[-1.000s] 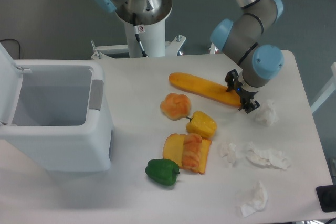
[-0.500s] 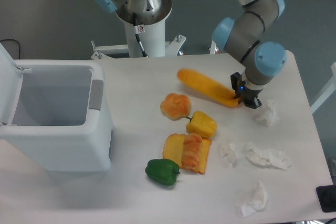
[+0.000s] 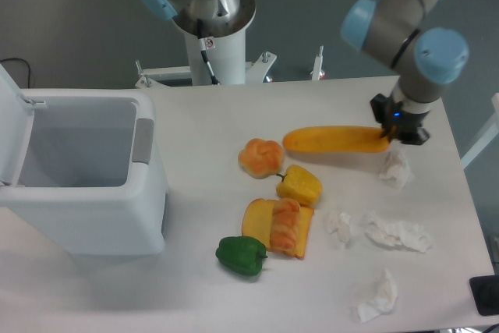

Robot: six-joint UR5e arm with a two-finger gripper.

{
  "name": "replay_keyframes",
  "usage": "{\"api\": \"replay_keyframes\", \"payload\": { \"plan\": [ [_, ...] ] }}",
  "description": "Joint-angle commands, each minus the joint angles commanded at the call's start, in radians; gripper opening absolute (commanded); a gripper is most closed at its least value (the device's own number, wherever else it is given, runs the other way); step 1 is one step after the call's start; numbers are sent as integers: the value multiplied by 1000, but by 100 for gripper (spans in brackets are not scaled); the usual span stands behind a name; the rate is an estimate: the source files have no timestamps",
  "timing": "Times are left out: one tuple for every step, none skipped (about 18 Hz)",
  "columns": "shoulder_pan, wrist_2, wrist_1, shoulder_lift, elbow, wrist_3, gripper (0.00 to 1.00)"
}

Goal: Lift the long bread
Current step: 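Lift the gripped loaf end up off the table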

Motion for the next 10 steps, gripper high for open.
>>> {"api": "replay_keyframes", "payload": {
  "plan": [
    [0, -15, 0, 3, 6, 2, 0],
    [2, -44, 1, 6, 12, 0, 0],
    [5, -72, 1, 8, 28, 0, 0],
    [5, -81, 0, 6, 46, -3, 0],
    [5, -80, -5, 6, 61, -3, 0],
    [5, -78, -5, 9, 72, -3, 0],
    [5, -75, -5, 11, 80, -3, 0],
    [5, -71, -3, 11, 86, -3, 0],
    [5, -60, -5, 11, 86, -3, 0],
    [5, -54, -5, 11, 86, -3, 0]
  ]
}}
